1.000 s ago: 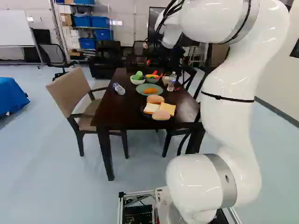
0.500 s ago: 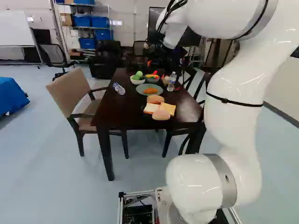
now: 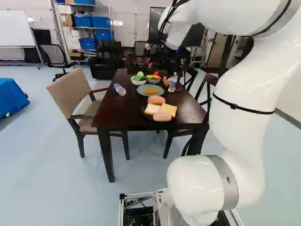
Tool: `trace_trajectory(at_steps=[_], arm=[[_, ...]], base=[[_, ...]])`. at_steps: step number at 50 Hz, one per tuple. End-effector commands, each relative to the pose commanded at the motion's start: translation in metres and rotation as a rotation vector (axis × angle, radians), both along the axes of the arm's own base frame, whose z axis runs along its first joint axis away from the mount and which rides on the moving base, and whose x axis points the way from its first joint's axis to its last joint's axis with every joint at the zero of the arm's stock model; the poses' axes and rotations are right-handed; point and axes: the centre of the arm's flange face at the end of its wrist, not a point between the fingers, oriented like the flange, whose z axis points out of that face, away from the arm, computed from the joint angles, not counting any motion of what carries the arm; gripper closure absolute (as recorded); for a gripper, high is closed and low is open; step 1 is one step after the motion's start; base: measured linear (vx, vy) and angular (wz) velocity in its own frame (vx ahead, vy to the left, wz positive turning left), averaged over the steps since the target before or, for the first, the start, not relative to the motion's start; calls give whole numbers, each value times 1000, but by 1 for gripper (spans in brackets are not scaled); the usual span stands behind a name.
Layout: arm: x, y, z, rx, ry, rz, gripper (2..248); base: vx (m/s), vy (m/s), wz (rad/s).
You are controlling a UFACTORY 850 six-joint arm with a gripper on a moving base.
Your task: Move the croissant to the empty plate
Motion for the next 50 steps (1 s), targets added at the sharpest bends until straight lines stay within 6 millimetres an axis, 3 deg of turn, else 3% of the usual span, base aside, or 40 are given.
trace_trajectory(at_steps=[50], arm=[[-70,3,0,1,14,-1,3]], base=[[0,0,0]])
